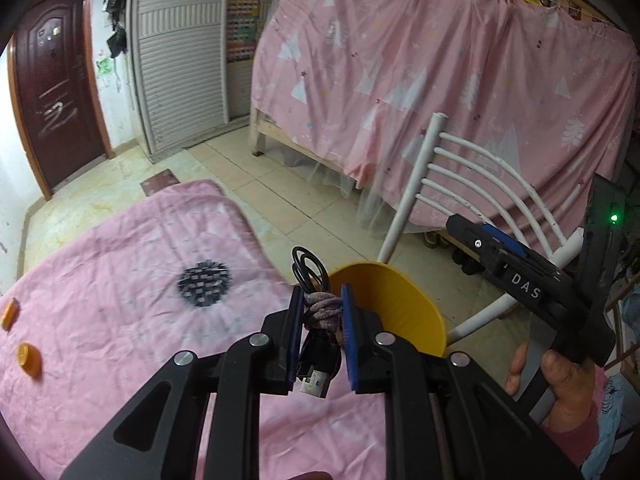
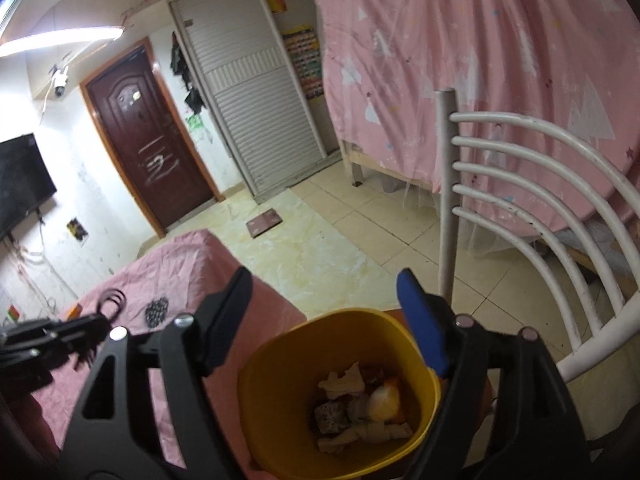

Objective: Collect trash
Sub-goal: 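Carry the cable and tissue ball over to the yellow bin, then open both grippers above the yellow bin to drop the items, then move both open grippers back over the bed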

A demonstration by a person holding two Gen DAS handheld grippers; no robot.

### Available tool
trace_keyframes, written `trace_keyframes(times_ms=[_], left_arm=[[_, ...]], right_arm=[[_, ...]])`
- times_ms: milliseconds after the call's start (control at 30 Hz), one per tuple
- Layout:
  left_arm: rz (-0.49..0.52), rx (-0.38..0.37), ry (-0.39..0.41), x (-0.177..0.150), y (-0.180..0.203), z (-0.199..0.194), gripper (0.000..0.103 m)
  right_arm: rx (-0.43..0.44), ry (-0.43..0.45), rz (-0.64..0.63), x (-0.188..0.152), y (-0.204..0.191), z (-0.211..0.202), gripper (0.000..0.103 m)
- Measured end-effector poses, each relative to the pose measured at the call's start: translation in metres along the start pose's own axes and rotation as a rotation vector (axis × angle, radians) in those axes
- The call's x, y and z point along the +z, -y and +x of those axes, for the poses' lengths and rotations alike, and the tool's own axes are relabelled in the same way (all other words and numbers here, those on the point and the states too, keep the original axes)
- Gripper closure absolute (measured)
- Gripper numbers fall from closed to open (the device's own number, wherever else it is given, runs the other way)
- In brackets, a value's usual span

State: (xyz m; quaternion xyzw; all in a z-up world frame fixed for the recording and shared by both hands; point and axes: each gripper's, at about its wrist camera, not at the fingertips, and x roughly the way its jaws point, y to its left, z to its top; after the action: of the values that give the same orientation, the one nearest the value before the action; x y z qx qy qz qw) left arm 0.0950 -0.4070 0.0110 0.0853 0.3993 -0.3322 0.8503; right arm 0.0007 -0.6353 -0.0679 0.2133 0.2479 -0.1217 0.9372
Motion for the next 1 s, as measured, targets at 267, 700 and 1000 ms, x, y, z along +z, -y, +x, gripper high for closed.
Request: trace_keyframes(times_ms=[267,700,1000], left_arm=[[-0.01,-0.074,-0.001,0.011,0.023,0.02,0.091],[-0.023,-0.052,0.002,0.014,0.023,0.02,0.062],[-0.049,-0.027,0.023,0.014,0.001,0.003,0.062]], right_arm=[[-0.009,0.045,0.077,0.005,0.021,-0.007,0.028],[0.013,0.034,0.068,0.005,0.017,0.0,0.023],[0.046,0.021,0.009,0.001,-0.007,0.005,0.023]])
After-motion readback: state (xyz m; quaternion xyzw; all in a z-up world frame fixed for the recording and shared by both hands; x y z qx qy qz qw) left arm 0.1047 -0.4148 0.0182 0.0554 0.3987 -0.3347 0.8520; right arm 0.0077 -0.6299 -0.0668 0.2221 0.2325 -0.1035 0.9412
